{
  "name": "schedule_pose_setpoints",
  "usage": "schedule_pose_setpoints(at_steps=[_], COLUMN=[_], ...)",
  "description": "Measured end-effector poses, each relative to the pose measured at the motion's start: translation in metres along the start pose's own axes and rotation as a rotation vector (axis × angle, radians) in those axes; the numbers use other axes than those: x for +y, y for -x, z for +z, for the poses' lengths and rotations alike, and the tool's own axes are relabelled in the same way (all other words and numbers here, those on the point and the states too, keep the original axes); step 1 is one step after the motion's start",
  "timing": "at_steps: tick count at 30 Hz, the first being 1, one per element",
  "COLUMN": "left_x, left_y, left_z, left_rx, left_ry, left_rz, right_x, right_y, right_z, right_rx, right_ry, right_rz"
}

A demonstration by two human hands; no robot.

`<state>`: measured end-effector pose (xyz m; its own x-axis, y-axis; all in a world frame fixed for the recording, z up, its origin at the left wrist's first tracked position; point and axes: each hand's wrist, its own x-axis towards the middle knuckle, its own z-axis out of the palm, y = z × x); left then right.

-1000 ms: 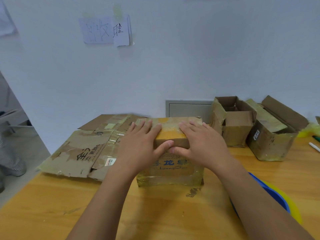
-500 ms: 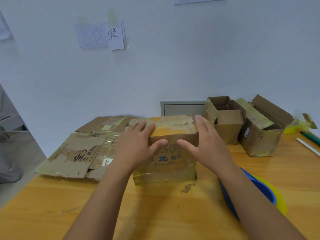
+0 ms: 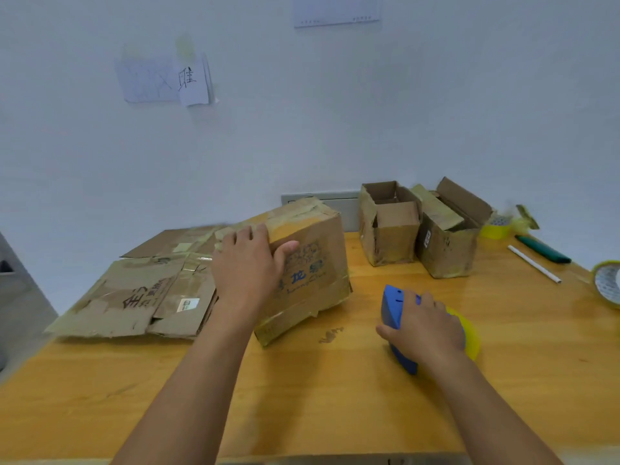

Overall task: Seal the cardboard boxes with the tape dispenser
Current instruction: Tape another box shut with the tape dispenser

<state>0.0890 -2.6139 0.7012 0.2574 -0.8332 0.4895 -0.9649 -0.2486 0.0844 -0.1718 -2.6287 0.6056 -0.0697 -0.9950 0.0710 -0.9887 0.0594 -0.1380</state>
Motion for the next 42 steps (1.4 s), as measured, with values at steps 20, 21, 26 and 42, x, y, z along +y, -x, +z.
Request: schedule_pose_setpoints(at_steps=[20,21,26,42], left_x=[0.009,0.006,-0.01,-0.033], left_y=[0.024,0.02,0.0,-0.033], left_z=[-0.005,-0.004,0.0,-0.017], left_rx=[0.021,0.023,0.02,-0.253], left_ry=[0.009,0.019,0.071,0.784], left_rz=[0.155,0.18,0.29,0.0], right_x=[0.006,0.004,-0.016,-0.087], right_y=[0.029,0.028,0.021,-0.038], right_z=[-0.038,-0.047,-0.091,-0.121], right_rx=[0.42,0.474,0.559,0.324], right_ry=[-0.365,-0.446,-0.551,-0.465], right_rz=[-0.208,-0.244,-0.483,-0.767])
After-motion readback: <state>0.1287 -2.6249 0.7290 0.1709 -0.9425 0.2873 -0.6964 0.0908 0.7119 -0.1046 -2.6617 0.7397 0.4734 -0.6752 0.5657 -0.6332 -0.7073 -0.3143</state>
